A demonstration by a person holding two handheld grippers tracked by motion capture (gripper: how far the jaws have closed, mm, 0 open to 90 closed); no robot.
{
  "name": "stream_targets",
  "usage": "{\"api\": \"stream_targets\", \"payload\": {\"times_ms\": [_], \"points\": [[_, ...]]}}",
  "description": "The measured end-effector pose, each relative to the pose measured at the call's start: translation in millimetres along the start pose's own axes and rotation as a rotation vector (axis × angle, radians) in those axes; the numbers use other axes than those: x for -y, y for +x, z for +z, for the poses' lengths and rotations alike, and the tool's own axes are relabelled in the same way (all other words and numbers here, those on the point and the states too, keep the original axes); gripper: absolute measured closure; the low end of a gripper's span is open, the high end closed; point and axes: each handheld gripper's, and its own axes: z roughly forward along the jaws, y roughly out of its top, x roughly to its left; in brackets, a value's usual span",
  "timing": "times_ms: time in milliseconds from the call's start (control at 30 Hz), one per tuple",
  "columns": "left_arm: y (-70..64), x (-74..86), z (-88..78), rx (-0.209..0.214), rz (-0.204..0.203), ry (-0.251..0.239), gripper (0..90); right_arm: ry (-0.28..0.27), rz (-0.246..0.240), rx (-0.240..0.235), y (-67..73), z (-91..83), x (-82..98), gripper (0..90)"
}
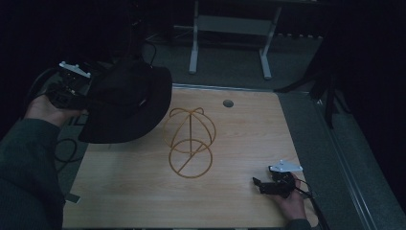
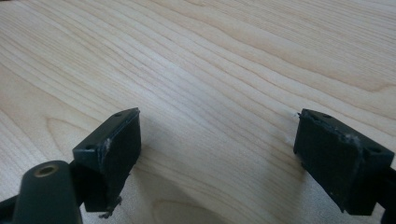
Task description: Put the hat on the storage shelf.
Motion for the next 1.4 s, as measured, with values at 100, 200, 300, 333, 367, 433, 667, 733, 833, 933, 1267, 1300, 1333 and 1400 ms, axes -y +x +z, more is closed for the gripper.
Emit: {"api": "stream_targets", "payload": {"times_ms": [100,200,300,333,367,433,667,733,833,933,1267,1300,1333,1400], "points": [[-0.3,0.3,-2.1,0.001,0.005,0.005,88.4,0.001,-0.001,0.000,-0.1,0.0,0.0,14.8],[-0.1,1.0,-5.1,0.000,0.008,0.006,88.4,0.000,-0.002,0.000,-0.1,0.0,0.0,14.8],[-0.4,1.4,-8.0,0.002,0.010,0.004,88.4,0.000,-0.001,0.000,-0.1,0.0,0.0,14.7],[-0.7,1.4,-8.8,0.002,0.013,0.004,88.4,0.001,-0.001,0.000,-0.1,0.0,0.0,14.8],[-1.2,1.3,-9.6,0.002,0.017,0.004,88.4,0.001,-0.001,0.000,-0.1,0.0,0.0,14.8],[-2.5,1.1,-11.1,0.004,0.023,0.003,88.4,0.001,-0.001,0.000,-0.1,0.0,0.0,14.8],[-5.9,-0.8,-17.5,0.017,0.035,-0.011,88.4,0.000,-0.002,0.000,-0.1,0.0,0.0,14.7],[-6.3,-1.1,-19.2,0.018,0.038,-0.015,88.4,0.001,-0.002,0.000,-0.1,-0.1,0.0,14.8],[-6.8,-1.5,-22.1,0.020,0.043,-0.017,88.4,0.000,-0.003,0.001,-0.2,0.0,0.1,14.8],[-7.6,-1.7,-24.8,0.022,0.047,-0.018,88.4,0.000,-0.002,0.001,-0.1,0.0,0.0,14.8],[-12.3,-2.9,-34.1,0.047,0.061,-0.045,88.4,0.001,-0.002,0.000,-0.1,-0.1,0.0,14.8],[-12.9,-3.3,-34.6,0.051,0.065,-0.046,88.4,0.001,-0.002,0.000,-0.1,-0.1,0.0,14.8],[-13.8,-3.9,-35.2,0.049,0.068,-0.045,88.4,0.001,-0.001,0.001,-0.1,0.0,0.0,14.8],[-14.9,-4.7,-36.3,0.052,0.074,-0.045,88.4,0.001,-0.002,0.001,-0.1,-0.1,0.0,14.7]]}}
